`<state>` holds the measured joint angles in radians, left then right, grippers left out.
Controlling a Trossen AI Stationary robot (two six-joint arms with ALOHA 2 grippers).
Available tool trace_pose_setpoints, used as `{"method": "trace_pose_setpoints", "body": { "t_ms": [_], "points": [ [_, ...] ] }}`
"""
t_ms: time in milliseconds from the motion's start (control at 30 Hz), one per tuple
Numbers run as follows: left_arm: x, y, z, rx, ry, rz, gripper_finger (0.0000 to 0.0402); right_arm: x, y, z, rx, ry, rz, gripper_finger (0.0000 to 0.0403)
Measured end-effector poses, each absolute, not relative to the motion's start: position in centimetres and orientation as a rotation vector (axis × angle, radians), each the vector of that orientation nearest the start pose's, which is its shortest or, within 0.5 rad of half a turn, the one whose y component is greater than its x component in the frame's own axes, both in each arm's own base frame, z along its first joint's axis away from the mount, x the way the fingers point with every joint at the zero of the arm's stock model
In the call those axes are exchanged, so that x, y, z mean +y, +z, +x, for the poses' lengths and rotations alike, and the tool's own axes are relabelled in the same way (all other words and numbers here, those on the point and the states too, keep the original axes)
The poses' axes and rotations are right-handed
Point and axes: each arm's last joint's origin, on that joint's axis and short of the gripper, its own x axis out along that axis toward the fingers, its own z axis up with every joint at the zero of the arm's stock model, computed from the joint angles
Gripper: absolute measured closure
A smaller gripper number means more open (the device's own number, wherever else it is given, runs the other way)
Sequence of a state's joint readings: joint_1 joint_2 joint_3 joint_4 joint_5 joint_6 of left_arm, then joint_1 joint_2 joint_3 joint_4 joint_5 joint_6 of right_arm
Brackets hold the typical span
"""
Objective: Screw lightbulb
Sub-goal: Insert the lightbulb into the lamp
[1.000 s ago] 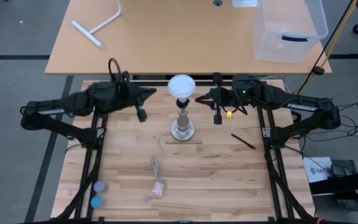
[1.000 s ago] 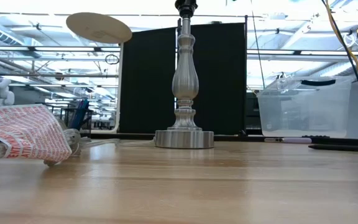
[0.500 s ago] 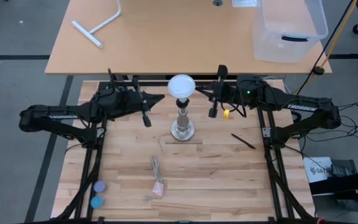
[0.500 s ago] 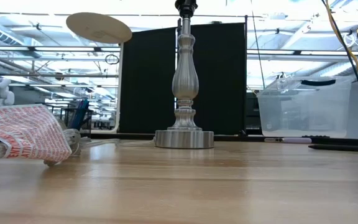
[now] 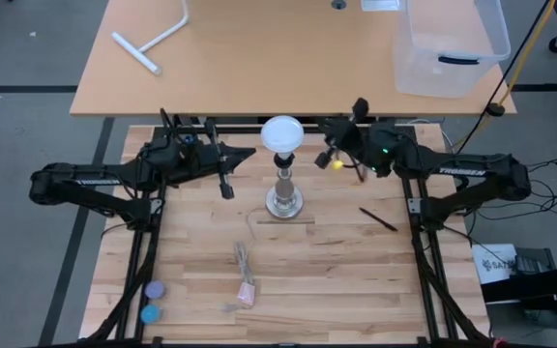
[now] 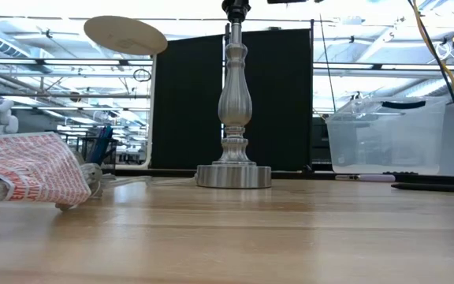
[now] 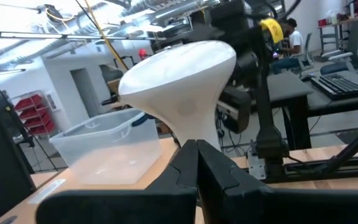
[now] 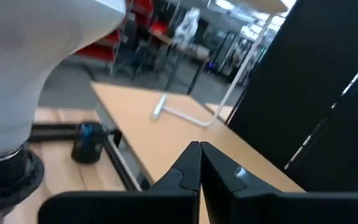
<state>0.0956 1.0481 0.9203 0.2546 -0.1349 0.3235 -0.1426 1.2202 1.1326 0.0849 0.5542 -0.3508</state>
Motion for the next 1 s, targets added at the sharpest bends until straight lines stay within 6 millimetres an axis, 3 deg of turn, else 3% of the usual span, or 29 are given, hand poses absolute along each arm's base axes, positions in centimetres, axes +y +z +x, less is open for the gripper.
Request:
{"method": "trace_pose_setpoints", "body": {
  "t_ms": [267, 467, 733, 1000],
  "points": [
    [2.9, 37.2, 23.3, -0.081, 0.26, 0.33, 0.0401, -5.0, 33.6, 22.1, -0.051, -0.657, -0.326, 0.0403],
    [3.7, 37.2, 23.2, -0.071, 0.297, 0.35, 0.0401, -6.1, 31.4, 21.9, -0.167, -0.552, -0.337, 0.0403],
    [4.2, 37.7, 23.0, -0.122, 0.319, 0.329, 0.0401, -7.0, 31.3, 23.7, -0.346, -0.494, -0.393, 0.0403],
    [3.8, 38.4, 23.9, -0.274, 0.16, 0.36, 0.0401, -6.8, 32.5, 23.6, -0.484, -0.46, -0.419, 0.0403]
  ]
}}
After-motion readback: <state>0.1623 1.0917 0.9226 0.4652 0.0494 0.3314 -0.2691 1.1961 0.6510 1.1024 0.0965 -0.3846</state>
